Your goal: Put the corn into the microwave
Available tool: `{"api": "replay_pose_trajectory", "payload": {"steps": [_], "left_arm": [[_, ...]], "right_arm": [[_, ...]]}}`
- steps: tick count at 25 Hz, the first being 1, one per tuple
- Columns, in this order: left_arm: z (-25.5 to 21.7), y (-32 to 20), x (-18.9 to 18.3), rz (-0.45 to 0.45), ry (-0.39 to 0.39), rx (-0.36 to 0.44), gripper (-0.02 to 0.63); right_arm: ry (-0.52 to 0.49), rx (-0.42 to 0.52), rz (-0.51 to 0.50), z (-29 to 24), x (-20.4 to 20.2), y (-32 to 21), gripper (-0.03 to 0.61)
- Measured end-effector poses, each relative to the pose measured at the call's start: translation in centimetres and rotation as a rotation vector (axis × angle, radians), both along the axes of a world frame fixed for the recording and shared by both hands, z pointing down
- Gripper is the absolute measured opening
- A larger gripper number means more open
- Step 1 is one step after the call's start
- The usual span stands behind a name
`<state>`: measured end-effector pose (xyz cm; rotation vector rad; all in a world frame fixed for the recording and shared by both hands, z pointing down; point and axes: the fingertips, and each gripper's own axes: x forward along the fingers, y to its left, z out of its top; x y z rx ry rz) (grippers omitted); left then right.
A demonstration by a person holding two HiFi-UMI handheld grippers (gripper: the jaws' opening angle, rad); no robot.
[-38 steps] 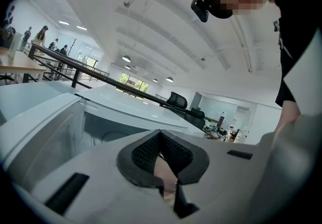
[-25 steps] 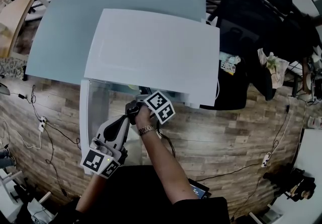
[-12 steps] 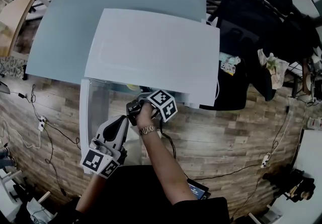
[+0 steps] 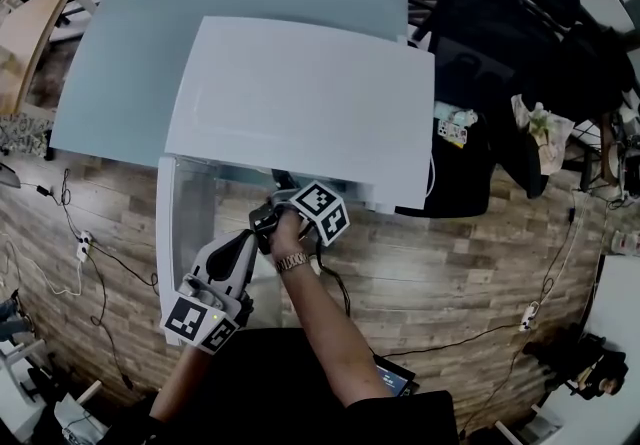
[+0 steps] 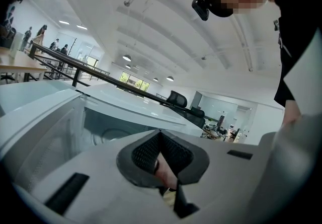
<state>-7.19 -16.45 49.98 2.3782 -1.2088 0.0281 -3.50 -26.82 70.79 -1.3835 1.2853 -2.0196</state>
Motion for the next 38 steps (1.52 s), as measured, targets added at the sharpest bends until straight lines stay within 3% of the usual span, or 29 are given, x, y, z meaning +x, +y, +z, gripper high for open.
{"api": "replay_pose_trajectory", "payload": {"steps": [3, 4, 17, 31, 38], "left_arm": [[0.0, 0.0, 0.1, 0.001, 0.0, 0.001, 0.003], [0.0, -0.1, 0.1, 0.001, 0.0, 0.0, 0.003], [0.2, 0.0, 0.5, 0.003, -0.006, -0.002, 0.003], [-1.1, 2.3, 1.4, -0.009, -0.019, 0.039, 0.003], [-2.1, 5.2, 2.3, -0.02, -0.016, 0.077, 0.003]], "right_arm": [[0.03, -0.03, -0.006, 0.7, 0.2, 0.7, 0.046], [0.034, -0.031, -0.008, 0.9, 0.3, 0.8, 0.028], [-0.004, 0.072, -0.066, 0.7, 0.0, -0.4, 0.026], [0.314, 0.414, -0.35, -6.4, 2.4, 5.6, 0.025], [0.551, 0.729, -0.473, -15.4, 4.4, 9.2, 0.025]]}}
